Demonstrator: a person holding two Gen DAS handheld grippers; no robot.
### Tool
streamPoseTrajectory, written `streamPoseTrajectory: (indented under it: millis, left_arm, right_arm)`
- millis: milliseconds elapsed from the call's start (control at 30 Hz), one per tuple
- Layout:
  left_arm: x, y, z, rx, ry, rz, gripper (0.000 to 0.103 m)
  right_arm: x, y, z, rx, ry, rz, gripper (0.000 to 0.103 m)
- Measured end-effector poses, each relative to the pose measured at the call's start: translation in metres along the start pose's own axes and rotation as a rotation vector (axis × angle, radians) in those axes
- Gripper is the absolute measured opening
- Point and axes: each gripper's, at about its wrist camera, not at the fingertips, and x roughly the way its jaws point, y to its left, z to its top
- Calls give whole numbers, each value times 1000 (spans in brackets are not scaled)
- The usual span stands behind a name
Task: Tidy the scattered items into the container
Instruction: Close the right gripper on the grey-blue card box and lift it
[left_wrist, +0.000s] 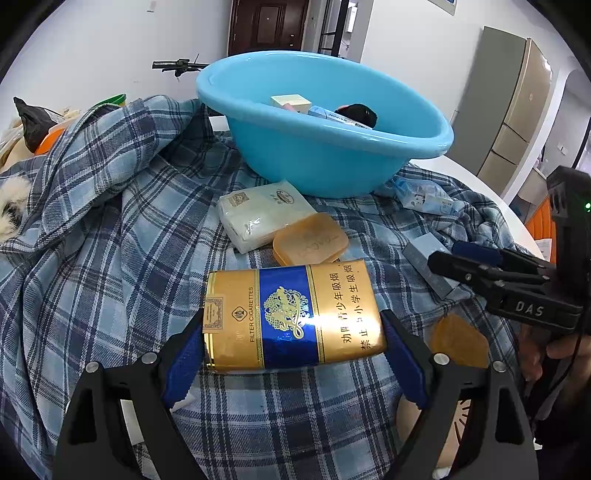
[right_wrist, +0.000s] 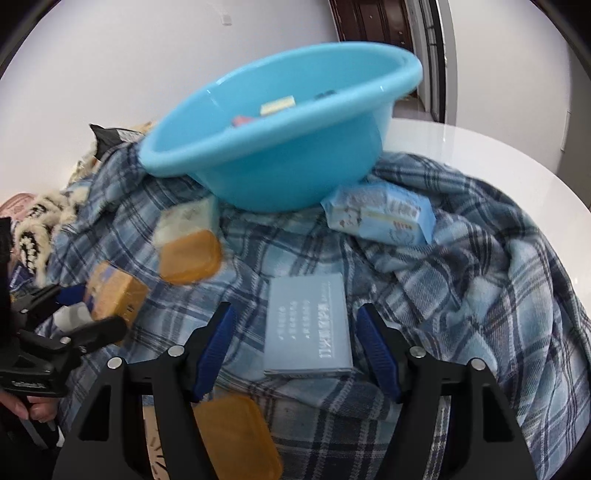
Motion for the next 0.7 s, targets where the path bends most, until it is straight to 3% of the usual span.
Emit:
streamPoseTrajectory:
  millis: [133, 433, 633, 700]
  left_arm:
    - [0, 0, 0, 1, 1, -4, 90]
    - [2, -5, 4, 5, -5, -17, 90]
    - [2, -6, 4, 8, 0, -17, 90]
    - [2, -6, 4, 10, 3, -18, 90]
  right_arm:
    - [7, 0, 5, 5, 7, 33, 67]
    - [21, -7, 4, 18, 28, -14, 68]
    - [21, -14, 4, 54, 29, 14, 68]
    - [23, -13, 4, 38, 35, -3, 63]
